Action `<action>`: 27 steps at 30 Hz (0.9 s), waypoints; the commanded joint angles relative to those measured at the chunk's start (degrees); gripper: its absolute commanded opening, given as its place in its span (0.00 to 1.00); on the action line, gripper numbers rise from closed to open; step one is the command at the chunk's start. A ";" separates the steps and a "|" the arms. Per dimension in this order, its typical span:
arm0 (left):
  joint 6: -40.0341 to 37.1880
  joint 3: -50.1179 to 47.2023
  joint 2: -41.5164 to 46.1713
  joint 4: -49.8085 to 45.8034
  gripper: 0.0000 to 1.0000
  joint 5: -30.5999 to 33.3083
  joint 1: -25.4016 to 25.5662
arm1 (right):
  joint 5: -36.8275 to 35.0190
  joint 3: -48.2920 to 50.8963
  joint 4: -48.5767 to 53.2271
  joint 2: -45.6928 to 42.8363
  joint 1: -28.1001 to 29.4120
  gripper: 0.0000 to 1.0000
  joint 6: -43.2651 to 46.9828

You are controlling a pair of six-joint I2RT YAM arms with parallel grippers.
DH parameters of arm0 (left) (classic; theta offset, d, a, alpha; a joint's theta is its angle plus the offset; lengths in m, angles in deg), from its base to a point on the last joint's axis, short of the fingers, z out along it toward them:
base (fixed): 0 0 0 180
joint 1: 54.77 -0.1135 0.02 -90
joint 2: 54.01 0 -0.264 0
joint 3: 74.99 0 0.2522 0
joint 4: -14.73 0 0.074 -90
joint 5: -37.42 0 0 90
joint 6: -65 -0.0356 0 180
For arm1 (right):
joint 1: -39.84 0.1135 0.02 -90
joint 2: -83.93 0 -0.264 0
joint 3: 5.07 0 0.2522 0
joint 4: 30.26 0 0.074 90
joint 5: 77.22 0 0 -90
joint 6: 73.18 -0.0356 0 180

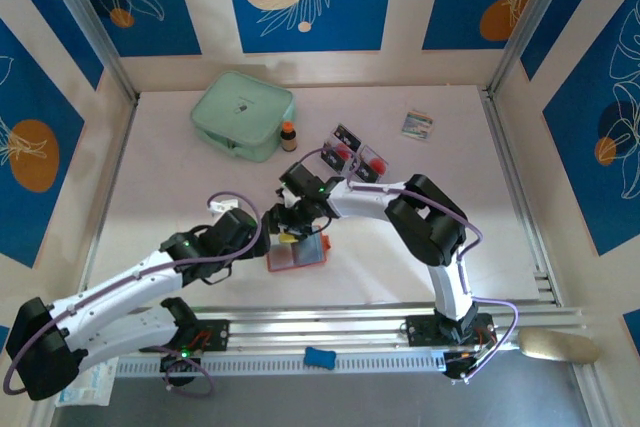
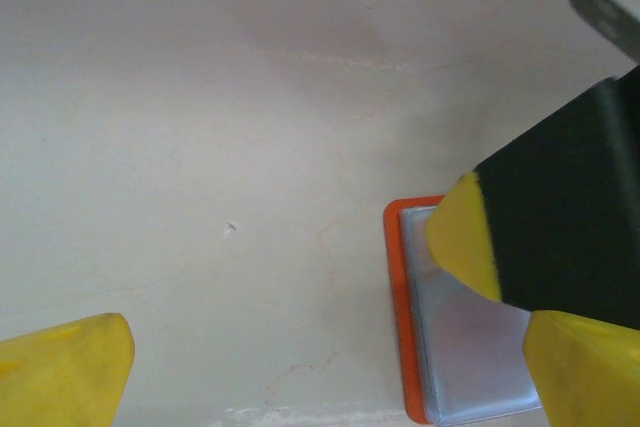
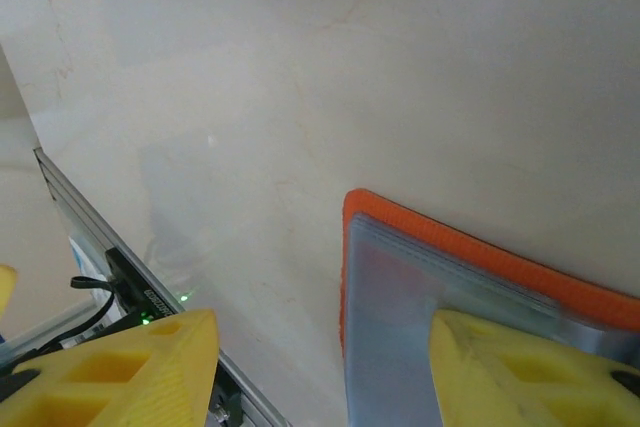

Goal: Put the credit cards into the card holder

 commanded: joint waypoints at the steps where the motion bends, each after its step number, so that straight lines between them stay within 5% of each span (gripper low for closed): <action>1: 0.14 -0.64 -0.71 1.50 1.00 0.09 -0.60 | 1.35 1.33 0.96 -4.98 -1.56 0.58 -0.21; 8: -0.94 0.37 -2.53 2.68 1.00 -0.62 -0.63 | -1.81 5.07 3.97 -11.33 -4.04 0.58 2.46; 15: -1.75 1.33 -4.75 4.39 1.00 -1.50 -0.69 | -16.33 6.99 17.00 -16.69 -4.66 0.58 10.72; 27: -3.06 4.44 -9.64 6.46 1.00 -3.16 -0.80 | -24.51 9.96 21.73 -15.52 -3.82 0.52 13.83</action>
